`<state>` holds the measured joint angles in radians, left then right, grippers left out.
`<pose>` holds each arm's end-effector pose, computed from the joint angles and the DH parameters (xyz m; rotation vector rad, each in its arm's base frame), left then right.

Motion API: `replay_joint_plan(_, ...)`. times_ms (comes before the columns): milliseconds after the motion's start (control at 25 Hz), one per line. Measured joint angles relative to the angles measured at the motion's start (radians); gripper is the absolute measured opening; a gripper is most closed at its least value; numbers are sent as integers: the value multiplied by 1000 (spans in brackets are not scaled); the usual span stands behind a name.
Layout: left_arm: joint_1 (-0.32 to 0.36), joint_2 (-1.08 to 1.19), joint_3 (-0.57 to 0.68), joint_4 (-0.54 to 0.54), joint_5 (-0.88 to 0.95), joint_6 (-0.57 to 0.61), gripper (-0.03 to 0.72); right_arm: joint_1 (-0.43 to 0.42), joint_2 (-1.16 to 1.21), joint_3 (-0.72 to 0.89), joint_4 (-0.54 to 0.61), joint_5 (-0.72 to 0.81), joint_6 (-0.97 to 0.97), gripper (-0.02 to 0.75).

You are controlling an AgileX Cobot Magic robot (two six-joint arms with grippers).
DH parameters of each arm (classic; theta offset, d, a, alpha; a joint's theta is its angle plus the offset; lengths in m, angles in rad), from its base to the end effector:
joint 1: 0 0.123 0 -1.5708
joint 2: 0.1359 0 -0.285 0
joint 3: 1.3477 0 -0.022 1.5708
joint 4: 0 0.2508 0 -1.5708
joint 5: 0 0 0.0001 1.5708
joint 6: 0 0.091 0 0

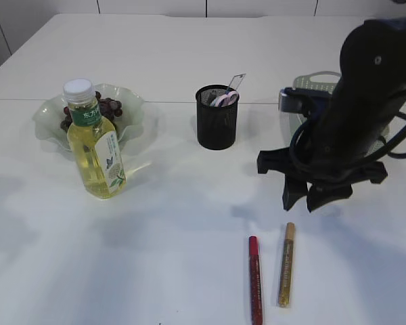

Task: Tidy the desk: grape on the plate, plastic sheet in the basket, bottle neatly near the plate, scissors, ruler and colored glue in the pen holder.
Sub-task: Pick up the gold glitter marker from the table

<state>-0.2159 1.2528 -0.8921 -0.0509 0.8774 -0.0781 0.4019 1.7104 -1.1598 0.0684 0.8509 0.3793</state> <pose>0.2267 -0.0534 0.2737 0.1549 2.7248 -0.1474 0.3063 0.1353 0.2169 0.0232 2.9180 0.2205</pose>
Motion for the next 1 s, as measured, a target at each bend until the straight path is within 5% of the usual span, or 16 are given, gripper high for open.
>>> replay_joint_plan(440, 0, 0, 0, 0, -19, 0, 289, 2, 103, 67, 110, 28, 163, 316)
replay_joint_plan(1000, 0, 0, 0, 0, -28, 0, 288, 5, 191, 67, 114, -24, 242, 336)
